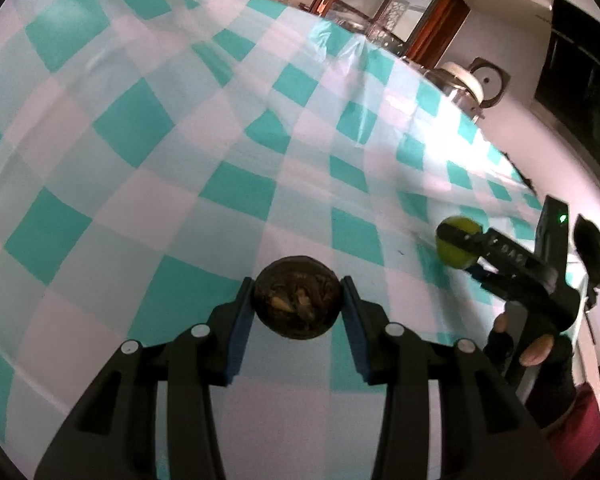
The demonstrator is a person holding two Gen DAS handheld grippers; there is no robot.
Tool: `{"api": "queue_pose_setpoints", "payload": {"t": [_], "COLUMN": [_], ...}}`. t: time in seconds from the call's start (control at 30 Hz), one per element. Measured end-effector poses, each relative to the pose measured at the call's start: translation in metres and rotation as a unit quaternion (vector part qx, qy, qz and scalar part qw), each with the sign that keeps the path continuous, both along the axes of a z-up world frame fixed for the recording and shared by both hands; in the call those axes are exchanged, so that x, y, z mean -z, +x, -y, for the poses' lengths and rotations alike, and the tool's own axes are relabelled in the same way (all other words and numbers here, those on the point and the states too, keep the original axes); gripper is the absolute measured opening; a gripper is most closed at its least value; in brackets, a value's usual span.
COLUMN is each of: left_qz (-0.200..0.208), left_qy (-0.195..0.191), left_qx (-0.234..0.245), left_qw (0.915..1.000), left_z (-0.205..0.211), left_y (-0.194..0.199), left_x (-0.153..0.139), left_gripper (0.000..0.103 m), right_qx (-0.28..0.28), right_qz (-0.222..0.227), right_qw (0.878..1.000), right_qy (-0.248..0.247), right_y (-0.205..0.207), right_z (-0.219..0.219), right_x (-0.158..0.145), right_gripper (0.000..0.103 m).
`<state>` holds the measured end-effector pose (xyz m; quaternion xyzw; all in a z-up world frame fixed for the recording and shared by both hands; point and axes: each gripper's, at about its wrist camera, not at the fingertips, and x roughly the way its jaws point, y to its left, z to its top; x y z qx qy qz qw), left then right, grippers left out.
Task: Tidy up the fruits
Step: 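Carry the mangosteen and green apple to the white box and lower them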
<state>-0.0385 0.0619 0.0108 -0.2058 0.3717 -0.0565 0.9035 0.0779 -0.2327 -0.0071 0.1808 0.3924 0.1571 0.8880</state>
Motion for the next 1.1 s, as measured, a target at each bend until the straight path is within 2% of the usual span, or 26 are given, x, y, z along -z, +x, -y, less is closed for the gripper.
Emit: {"api": "queue_pose_setpoints", "payload": {"t": [0.07,0.1,0.17,0.23,0.43,0.6,0.73,0.87,1.0,1.03,1.1], "left_qz": [-0.002,0.000,0.006,0.011,0.013,0.018,0.009,-0.015,-0.046,-0.057,-0.070], "left_qy": [-0.008,-0.001,0.036,0.054,0.123,0.154,0.180,0.181,0.170,0.172,0.175], "left_qx": [-0.004,-0.004,-0.015,-0.022,-0.063,-0.102,-0.130,-0.159,-0.184,-0.189,-0.192], "left_qw": [1.0000,1.0000,0.9992,0.9982,0.9904,0.9826,0.9751,0.9705,0.9670,0.9652,0.9631], "left_z": [-0.008,-0.010,-0.017,-0.028,-0.066,-0.101,-0.127,-0.155,-0.184,-0.191,-0.201], "left_y": [-0.021,-0.033,-0.064,-0.097,-0.180,-0.231,-0.268,-0.299,-0.316,-0.320,-0.324], "left_x": [-0.002,-0.003,-0.009,-0.013,-0.014,-0.014,-0.005,0.015,0.039,0.046,0.056], "left_gripper": [0.043,0.043,0.043,0.043,0.043,0.043,0.043,0.043,0.043,0.043,0.043], "right_qx": [-0.006,-0.014,-0.029,-0.058,-0.140,-0.221,-0.286,-0.357,-0.436,-0.448,-0.483], "right_qz": [0.008,0.015,0.031,0.039,0.056,0.073,0.086,0.095,0.095,0.093,0.087], "right_qw": [1.000,1.000,0.999,0.997,0.988,0.972,0.952,0.923,0.883,0.876,0.854], "right_qy": [0.017,0.021,0.029,0.039,0.025,-0.030,-0.067,-0.109,-0.150,-0.153,-0.174], "right_y": [-0.032,-0.047,-0.087,-0.123,-0.199,-0.244,-0.276,-0.310,-0.344,-0.350,-0.365], "right_z": [-0.009,-0.015,-0.030,-0.049,-0.109,-0.173,-0.217,-0.261,-0.303,-0.308,-0.326], "right_x": [-0.007,-0.011,-0.019,-0.023,-0.027,-0.031,-0.028,-0.016,0.005,0.009,0.023], "right_gripper": [0.066,0.066,0.066,0.066,0.066,0.066,0.066,0.066,0.066,0.066,0.066]}}
